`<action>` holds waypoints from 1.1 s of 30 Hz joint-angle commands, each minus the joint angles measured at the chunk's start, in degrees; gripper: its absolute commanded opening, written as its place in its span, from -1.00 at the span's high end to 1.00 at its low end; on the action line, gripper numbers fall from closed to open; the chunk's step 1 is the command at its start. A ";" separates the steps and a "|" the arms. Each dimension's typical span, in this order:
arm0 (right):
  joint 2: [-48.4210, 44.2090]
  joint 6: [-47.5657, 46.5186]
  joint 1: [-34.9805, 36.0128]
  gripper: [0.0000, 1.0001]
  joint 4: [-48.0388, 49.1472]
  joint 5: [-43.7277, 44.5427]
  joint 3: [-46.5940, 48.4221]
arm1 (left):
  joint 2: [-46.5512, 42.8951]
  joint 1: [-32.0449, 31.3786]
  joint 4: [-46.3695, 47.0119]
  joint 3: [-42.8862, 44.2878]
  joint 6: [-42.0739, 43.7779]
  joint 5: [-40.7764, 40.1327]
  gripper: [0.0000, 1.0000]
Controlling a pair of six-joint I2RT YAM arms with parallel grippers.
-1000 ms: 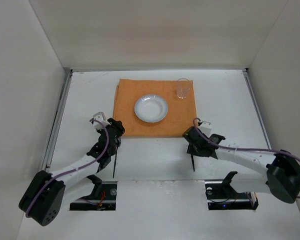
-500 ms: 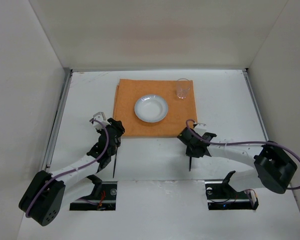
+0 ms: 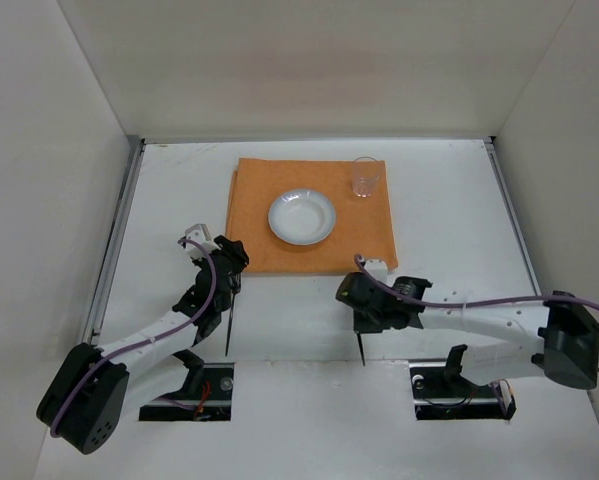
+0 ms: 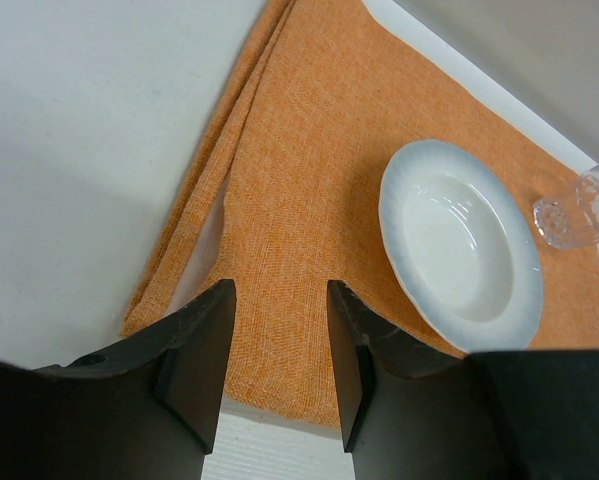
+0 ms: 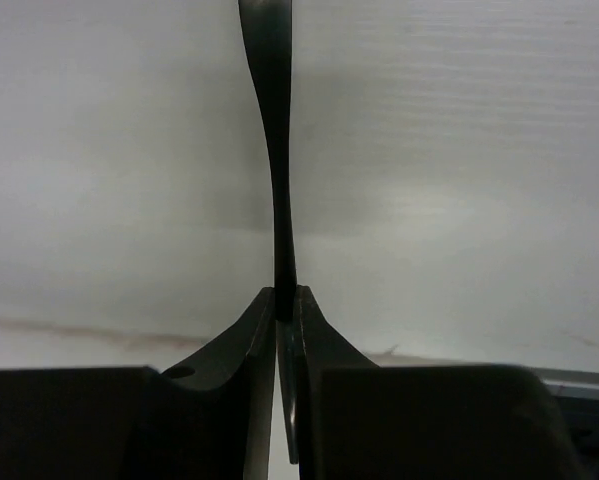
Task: Set the dinner table for one person
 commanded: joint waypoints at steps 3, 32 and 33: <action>-3.05 -1.34 3.24 0.78 -2.80 -1.33 11.68 | -0.55 0.33 1.67 0.15 -0.53 -0.16 0.22; 32.45 -28.94 -31.04 0.78 28.41 -5.29 31.64 | 1.65 0.68 1.93 0.67 0.17 -0.16 0.22; 33.67 -29.12 -31.21 0.78 28.41 -5.46 32.34 | 1.74 0.77 1.93 0.67 0.26 -0.16 0.22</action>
